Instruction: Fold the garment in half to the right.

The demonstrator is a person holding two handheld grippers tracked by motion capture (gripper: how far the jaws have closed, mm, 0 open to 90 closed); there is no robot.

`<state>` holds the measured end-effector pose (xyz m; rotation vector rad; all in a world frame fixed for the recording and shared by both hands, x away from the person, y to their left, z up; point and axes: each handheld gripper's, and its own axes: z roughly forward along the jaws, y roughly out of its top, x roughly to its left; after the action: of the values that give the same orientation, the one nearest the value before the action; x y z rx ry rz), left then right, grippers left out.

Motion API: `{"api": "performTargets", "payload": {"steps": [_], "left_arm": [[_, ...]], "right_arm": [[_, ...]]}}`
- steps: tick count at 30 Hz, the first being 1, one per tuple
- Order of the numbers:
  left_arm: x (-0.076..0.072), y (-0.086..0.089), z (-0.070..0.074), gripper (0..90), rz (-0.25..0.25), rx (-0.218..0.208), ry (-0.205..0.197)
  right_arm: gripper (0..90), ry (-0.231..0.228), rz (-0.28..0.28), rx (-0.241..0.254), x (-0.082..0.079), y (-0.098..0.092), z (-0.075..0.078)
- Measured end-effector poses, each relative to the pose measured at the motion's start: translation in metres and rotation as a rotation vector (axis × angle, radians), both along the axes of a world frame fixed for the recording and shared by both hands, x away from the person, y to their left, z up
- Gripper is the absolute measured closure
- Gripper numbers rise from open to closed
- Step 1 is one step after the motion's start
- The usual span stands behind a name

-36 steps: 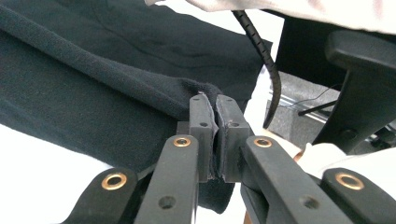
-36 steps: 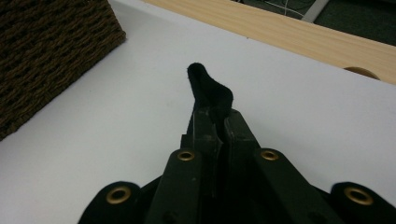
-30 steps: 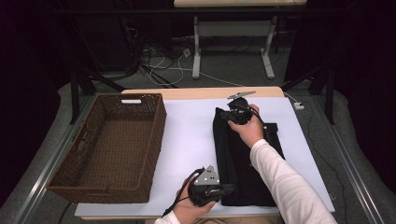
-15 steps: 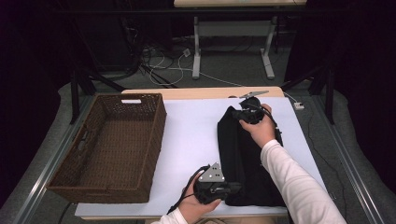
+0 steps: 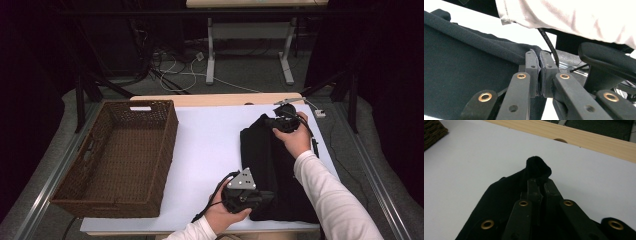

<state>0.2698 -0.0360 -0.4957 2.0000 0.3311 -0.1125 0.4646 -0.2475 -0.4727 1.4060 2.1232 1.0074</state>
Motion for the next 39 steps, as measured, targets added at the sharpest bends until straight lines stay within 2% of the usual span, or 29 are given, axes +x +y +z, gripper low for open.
{"api": "performTargets", "payload": {"steps": [1, 10, 14, 17, 23, 28, 35, 39], "left_arm": [[0.001, -0.003, 0.000, 86.7, -0.001, 0.000, 0.005], [0.006, -0.023, -0.002, 86.8, -0.019, -0.003, 0.014], [0.008, -0.032, -0.008, 86.8, -0.021, 0.000, 0.034], [0.010, -0.037, -0.012, 86.7, -0.029, 0.013, 0.026], [0.014, -0.045, -0.018, 86.8, -0.027, 0.015, 0.048], [0.015, -0.051, -0.023, 86.7, -0.034, 0.022, 0.056], [0.016, -0.057, -0.027, 86.7, -0.037, 0.028, 0.067], [0.016, -0.060, -0.027, 86.7, -0.042, 0.033, 0.058]], "right_arm": [[85.9, 0.000, -0.012, 0.004, 0.000, -0.009, 0.000], [85.8, 0.003, -0.056, 0.032, -0.001, -0.034, -0.002], [85.8, 0.012, -0.074, 0.037, 0.000, -0.043, -0.010], [85.8, 0.022, -0.092, 0.043, 0.000, -0.050, -0.016], [85.7, 0.049, -0.132, 0.053, 0.001, -0.066, -0.028], [85.7, 0.064, -0.144, 0.031, 0.002, -0.072, -0.041], [85.5, 0.066, -0.152, -0.001, 0.001, -0.075, -0.047], [85.5, 0.077, -0.157, -0.004, 0.000, -0.077, -0.051]]}}
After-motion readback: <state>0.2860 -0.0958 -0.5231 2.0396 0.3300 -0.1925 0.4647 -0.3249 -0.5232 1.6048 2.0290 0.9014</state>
